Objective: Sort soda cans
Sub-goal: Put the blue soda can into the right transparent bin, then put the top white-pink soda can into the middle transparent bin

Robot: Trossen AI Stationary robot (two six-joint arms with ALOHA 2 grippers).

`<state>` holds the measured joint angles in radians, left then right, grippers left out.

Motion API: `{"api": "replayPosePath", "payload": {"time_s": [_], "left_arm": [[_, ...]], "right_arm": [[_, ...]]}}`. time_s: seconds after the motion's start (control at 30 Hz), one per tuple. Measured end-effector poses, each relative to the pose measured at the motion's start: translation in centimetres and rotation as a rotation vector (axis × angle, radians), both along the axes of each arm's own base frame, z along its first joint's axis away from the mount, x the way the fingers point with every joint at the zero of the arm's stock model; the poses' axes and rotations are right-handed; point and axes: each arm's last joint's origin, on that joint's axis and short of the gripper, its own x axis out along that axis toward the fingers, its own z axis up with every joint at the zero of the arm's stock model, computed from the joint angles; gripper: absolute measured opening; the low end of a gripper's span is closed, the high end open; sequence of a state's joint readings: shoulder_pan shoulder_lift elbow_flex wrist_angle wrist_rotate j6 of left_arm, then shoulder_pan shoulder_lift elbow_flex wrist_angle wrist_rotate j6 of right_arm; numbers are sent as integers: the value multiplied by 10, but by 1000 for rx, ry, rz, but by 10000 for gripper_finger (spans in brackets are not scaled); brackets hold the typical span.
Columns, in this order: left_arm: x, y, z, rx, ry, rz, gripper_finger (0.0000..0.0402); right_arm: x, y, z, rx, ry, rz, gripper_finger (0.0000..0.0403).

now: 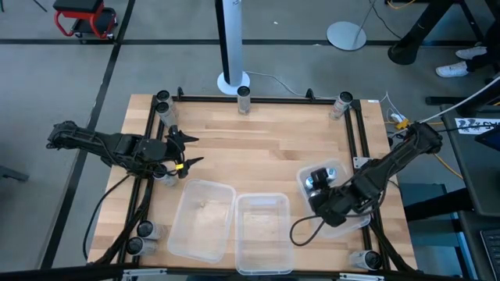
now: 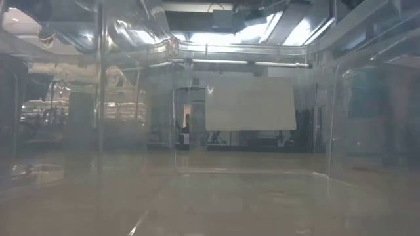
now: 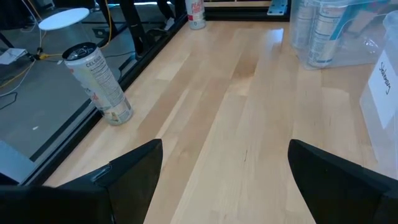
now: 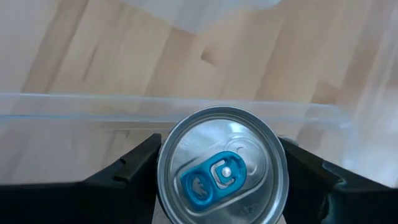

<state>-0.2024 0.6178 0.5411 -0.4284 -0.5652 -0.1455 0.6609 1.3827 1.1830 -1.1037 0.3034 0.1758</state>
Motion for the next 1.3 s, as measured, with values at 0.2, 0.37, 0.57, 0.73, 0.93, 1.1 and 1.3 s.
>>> {"api": "replayPosePath", "payload": {"time_s": [0.2, 0.37, 0.57, 0.73, 0.93, 1.1, 1.3], "left_arm": [[0, 0, 0, 4, 2, -2, 333], [0, 0, 0, 4, 3, -2, 333], [0, 0, 0, -1, 1, 1, 333], [0, 0, 0, -2, 1, 2, 333], [0, 0, 0, -2, 2, 2, 333], [0, 0, -1, -2, 4, 1, 333], [0, 0, -1, -2, 4, 1, 333]], "right_arm": [[-3, -3, -33, -34, 34, 21, 246], [-5, -4, -50, -39, 33, 19, 274], [-7, -6, -49, -58, 51, 19, 299], [-10, -4, -26, 0, 147, 46, 313], [-10, -6, 11, -23, 136, 29, 314], [-7, -13, 41, -25, 98, -4, 316], [7, -33, 58, -208, -86, -124, 316]]}}
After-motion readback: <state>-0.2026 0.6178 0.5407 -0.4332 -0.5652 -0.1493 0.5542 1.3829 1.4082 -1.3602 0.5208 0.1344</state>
